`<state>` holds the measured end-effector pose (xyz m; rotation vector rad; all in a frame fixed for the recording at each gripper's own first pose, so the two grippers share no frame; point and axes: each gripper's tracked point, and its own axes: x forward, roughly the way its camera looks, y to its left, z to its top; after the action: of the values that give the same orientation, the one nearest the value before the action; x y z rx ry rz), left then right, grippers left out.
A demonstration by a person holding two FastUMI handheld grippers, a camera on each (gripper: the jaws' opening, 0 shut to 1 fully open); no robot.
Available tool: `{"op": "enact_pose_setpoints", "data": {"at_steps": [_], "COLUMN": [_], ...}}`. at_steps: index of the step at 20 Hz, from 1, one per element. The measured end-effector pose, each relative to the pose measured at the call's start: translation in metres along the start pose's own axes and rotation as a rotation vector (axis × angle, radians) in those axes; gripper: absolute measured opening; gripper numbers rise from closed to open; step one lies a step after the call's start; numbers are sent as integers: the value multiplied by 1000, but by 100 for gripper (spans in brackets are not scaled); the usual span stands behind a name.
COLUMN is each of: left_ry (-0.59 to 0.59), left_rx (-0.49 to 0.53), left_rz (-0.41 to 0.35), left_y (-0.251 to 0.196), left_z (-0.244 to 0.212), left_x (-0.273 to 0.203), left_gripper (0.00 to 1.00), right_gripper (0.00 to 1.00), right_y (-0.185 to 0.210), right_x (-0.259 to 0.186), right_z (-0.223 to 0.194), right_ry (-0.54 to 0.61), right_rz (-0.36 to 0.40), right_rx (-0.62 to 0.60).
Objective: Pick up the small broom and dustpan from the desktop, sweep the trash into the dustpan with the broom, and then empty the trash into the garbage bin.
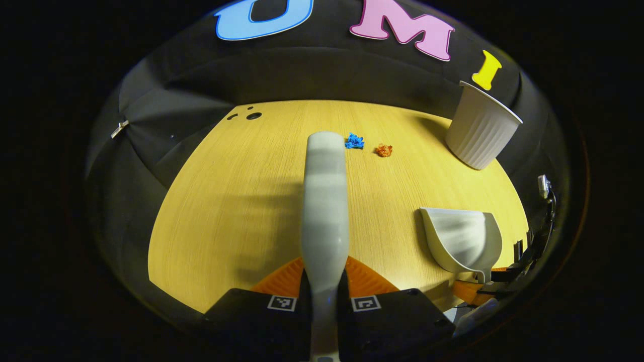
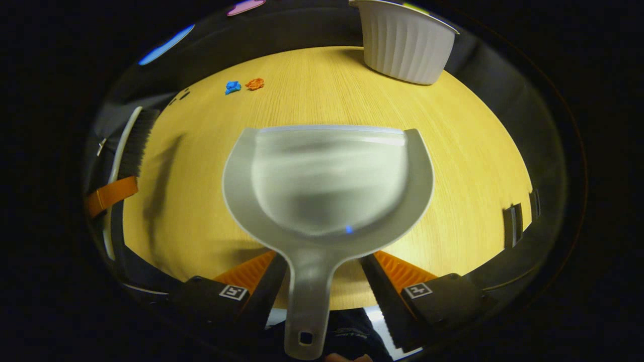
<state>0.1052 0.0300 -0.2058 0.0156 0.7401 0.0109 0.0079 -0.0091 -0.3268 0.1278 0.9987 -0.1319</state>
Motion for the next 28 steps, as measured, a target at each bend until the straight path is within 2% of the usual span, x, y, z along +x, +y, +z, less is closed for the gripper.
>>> {"op": "enact_pose_setpoints", "data": {"at_steps": [1, 3, 4, 5, 6, 8, 9, 10, 11, 12, 14, 17, 18, 19, 20, 21, 22, 23, 28], "left_ry": [12, 26, 31, 34, 37, 41, 46, 58, 67, 72, 76, 111, 127, 143, 157, 170, 182, 191, 203], "left_rx": [-18, -52, -58, -60, -60, -66, -80, -96, -104, -95, -46, -19, -13, 2, 23, 51, 90, 140, 508], "left_rz": [2, 6, 13, 22, 32, 42, 40, 27, 16, 18, 34, 3, 4, 10, 14, 17, 18, 22, 31], "left_y": [2, 6, 8, 11, 14, 16, 16, 14, 13, 16, 24, 18, 19, 22, 24, 25, 26, 27, 21], "left_z": [-3, -5, -4, -3, -1, 4, 6, 9, 12, 18, 33, 55, 62, 71, 79, 87, 97, 107, 164], "left_x": [-1, -3, -3, 0, 3, 10, 13, 18, 24, 30, 45, 74, 86, 99, 110, 123, 136, 148, 193], "left_gripper": [23, 25, 23, 25, 25, 25, 25, 25, 28, 25, 25, 25, 25, 26, 26, 25, 25, 25, 25], "right_gripper": [92, 83, 71, 66, 40, 43, 39, 43, 38, 38, 38, 38, 43, 38, 38, 38, 43, 38, 36], "right_y": [-1, -7, -5, -5, -4, -3, -4, -6, -8, -11, -15, -22, -22, -24, -26, -28, -27, -27, -30], "right_x": [0, 2, 4, 5, 7, 4, 3, 7, 9, 10, 10, 4, 0, -1, 2, 5, 10, 15, 29], "right_z": [-1, 1, 5, 10, 11, 16, 18, 20, 22, 24, 31, 51, 57, 62, 67, 71, 75, 75, 77], "right_ry": [10, 12, 8, 5, -1, -18, -25, -23, -18, -18, -24, -50, -54, -48, -44, -38, -28, -14, 35], "right_rz": [-14, -36, -29, -19, 5, 62, 87, 103, 116, 129, 155, 188, 212, 232, 238, 237, 238, 246, 245], "right_rx": [-9, -41, -60, -70, -67, -89, -115, -155, -199, -238, -310, -400, -413, -426, -438, -448, -455, -458, -473]}}
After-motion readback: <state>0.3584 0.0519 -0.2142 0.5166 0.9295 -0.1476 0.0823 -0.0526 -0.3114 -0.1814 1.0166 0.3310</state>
